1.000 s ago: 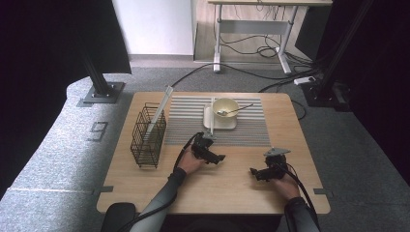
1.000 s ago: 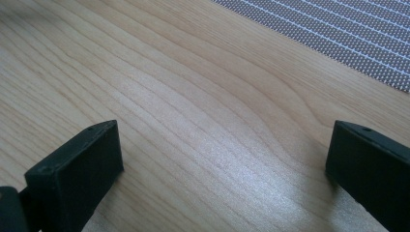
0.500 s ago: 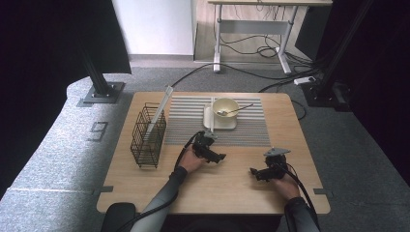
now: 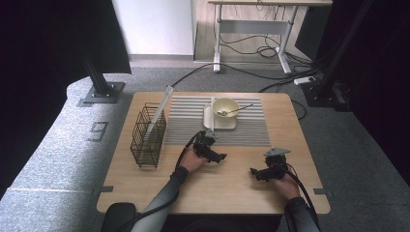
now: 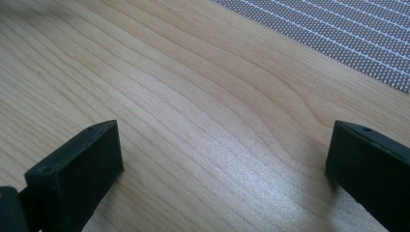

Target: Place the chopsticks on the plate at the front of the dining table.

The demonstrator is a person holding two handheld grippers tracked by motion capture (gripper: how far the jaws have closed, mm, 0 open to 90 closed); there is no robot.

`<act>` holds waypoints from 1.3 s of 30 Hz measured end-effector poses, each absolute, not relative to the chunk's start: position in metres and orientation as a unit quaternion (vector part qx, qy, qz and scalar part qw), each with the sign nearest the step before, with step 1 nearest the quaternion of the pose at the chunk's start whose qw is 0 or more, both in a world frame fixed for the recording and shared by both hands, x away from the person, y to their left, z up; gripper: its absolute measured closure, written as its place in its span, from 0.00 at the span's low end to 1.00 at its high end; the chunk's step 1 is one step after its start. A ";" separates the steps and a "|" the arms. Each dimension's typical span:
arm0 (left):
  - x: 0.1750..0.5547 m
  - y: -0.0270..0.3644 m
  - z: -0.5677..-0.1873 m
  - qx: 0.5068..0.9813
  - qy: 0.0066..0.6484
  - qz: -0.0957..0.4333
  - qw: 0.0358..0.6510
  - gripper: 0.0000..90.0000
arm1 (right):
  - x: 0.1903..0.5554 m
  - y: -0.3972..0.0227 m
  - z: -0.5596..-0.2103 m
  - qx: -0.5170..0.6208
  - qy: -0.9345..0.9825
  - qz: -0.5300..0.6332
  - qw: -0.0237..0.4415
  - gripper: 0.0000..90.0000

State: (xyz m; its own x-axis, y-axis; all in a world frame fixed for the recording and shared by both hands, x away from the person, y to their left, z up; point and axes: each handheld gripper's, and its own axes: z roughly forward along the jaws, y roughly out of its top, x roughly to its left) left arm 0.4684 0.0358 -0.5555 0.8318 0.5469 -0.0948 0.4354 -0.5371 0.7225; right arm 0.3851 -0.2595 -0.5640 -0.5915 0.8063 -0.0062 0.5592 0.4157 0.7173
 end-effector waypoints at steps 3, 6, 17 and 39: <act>0.467 0.034 -0.555 0.874 0.278 0.071 0.392 0.00 | 0.385 -0.259 -0.564 0.415 0.822 0.346 0.179 0.00; 0.468 0.033 -0.555 0.873 0.280 0.071 0.392 0.00 | 0.385 -0.259 -0.564 0.415 0.822 0.347 0.179 0.00; 0.469 0.032 -0.555 0.872 0.286 0.072 0.391 0.00 | 0.385 -0.259 -0.564 0.415 0.822 0.347 0.179 0.00; 0.448 0.043 -0.521 0.869 0.272 0.103 0.400 0.00 | 0.385 -0.259 -0.564 0.415 0.822 0.346 0.179 0.00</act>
